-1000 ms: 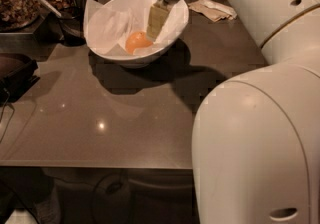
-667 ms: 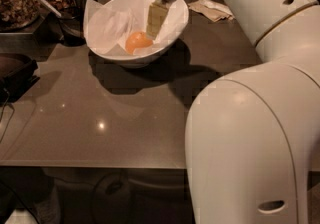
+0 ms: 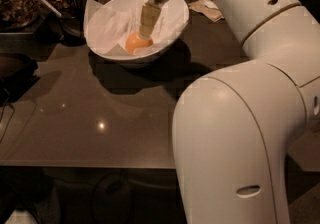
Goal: Pick orange from white bowl
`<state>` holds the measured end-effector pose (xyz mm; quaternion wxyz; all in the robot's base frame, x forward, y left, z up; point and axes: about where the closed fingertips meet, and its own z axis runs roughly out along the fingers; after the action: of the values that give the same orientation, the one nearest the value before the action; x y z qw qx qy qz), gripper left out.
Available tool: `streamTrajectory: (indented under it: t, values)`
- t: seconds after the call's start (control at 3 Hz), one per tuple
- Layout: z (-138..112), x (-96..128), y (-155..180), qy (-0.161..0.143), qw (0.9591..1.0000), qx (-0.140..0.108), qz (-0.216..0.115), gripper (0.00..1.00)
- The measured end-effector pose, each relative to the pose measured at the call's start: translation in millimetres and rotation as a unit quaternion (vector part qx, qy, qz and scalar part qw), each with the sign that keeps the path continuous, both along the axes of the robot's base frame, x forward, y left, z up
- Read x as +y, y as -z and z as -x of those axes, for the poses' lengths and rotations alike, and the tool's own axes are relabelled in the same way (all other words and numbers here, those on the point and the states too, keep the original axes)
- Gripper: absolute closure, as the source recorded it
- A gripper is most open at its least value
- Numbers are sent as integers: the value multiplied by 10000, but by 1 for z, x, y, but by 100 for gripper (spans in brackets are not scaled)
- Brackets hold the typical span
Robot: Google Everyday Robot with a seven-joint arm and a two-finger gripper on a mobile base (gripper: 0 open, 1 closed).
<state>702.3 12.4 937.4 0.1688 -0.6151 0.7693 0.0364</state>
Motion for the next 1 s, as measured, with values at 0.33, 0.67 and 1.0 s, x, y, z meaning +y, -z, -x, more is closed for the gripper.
streamTrajectory:
  t: [0.33,0.67,1.0]
  values:
    - [-4,9,2,-57,10000,36,-56,34]
    - [-7,13,5,-52,9999,102,-116,33]
    - [-9,14,16,35,9995,248,-179,30]
